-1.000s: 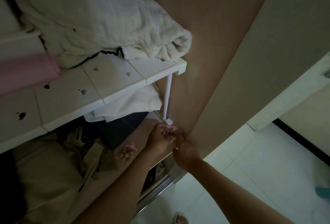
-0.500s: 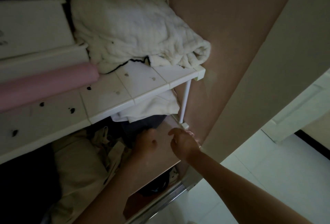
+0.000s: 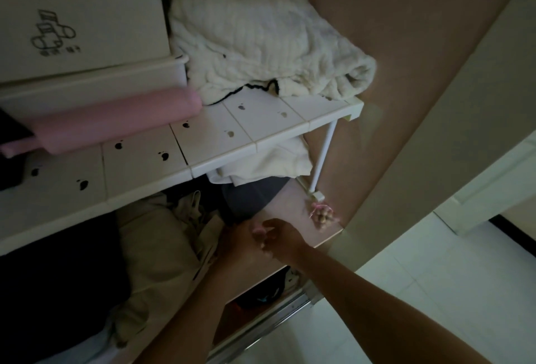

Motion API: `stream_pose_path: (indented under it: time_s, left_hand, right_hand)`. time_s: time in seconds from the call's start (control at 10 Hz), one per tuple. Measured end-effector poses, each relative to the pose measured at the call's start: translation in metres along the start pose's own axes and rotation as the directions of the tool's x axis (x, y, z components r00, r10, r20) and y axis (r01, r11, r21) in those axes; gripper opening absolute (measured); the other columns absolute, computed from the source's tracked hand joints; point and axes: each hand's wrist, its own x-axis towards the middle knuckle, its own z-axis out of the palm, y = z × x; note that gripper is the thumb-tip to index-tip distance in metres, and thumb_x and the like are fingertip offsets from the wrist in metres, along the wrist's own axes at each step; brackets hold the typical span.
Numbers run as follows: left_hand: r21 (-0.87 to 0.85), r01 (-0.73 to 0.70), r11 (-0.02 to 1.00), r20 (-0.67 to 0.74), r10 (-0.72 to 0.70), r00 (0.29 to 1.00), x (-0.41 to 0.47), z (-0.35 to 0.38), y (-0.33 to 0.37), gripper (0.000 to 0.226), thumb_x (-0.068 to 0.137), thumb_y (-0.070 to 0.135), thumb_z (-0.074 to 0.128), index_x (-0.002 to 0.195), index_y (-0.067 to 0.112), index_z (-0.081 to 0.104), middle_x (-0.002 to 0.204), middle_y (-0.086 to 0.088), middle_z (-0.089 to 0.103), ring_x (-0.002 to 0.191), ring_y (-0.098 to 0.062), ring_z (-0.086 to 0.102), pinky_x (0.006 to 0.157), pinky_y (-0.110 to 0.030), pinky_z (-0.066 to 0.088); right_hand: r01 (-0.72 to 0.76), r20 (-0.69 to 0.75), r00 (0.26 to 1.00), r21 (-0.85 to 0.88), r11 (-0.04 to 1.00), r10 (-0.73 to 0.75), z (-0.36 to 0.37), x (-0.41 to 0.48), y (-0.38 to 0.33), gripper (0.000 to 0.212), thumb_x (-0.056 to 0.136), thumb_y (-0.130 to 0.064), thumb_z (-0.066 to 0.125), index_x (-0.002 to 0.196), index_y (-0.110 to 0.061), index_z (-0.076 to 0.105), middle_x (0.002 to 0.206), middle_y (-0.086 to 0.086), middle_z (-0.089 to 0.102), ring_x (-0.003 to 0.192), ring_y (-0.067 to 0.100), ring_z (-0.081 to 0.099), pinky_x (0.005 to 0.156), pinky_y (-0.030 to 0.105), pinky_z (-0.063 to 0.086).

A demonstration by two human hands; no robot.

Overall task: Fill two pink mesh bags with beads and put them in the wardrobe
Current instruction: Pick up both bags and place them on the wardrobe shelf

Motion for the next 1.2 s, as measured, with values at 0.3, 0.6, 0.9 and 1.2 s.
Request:
stream_pose_path:
  time_s: [0.3,0.6,0.9,1.2]
  left_hand:
    - [-0.385,-0.003,0.923,0.064,0.030,0.997,-0.029,-0.024,0.070,0.018,0.081,0.038,0.068,0.081,0.021,0.072,0.089,-0.003,0.074,0.087,-0.021,0.070,0.087,-0.041,0.057]
    - [-0.519,-0.297,0.802,-0.235,0.200,0.951,-0.108,-0.058,0.190,0.020,0.089,0.035,0.067,0.099,0.017,0.067,0.090,0.006,0.071,0.083,-0.009,0.068,0.062,-0.011,0.051]
    - [-0.308,-0.656,0.689,-0.444,0.505,0.740,-0.169,-0.143,0.294,0.028,0.092,0.036,0.061,0.120,0.033,0.066,0.115,0.006,0.064,0.093,-0.001,0.065,0.078,-0.019,0.054]
    - [0.066,-0.832,0.550,-0.541,0.721,0.434,-0.212,-0.223,0.382,0.038,0.094,0.023,0.058,0.132,0.027,0.058,0.127,0.008,0.061,0.112,-0.004,0.058,0.099,-0.028,0.048]
  right_hand:
    - [0.215,-0.274,0.941,0.025,0.976,-0.200,-0.046,-0.052,-0.010,0.034,0.084,0.016,0.066,0.116,0.005,0.062,0.105,0.009,0.070,0.085,0.000,0.068,0.075,0.019,0.054]
    - [0.472,-0.444,0.773,-0.075,0.878,-0.453,-0.137,-0.143,-0.061,0.054,0.080,-0.010,0.081,0.130,-0.021,0.062,0.112,-0.013,0.068,0.094,-0.009,0.063,0.078,0.007,0.045]
    - [0.635,-0.502,0.487,-0.358,0.684,-0.715,-0.226,-0.212,-0.175,0.057,0.087,-0.018,0.077,0.139,-0.026,0.055,0.126,-0.010,0.060,0.107,-0.006,0.060,0.090,0.009,0.048]
    - [0.617,-0.577,0.249,-0.524,0.587,-0.778,-0.293,-0.250,-0.283,0.050,0.090,-0.023,0.072,0.137,-0.025,0.056,0.126,-0.009,0.066,0.106,0.003,0.062,0.085,0.001,0.043]
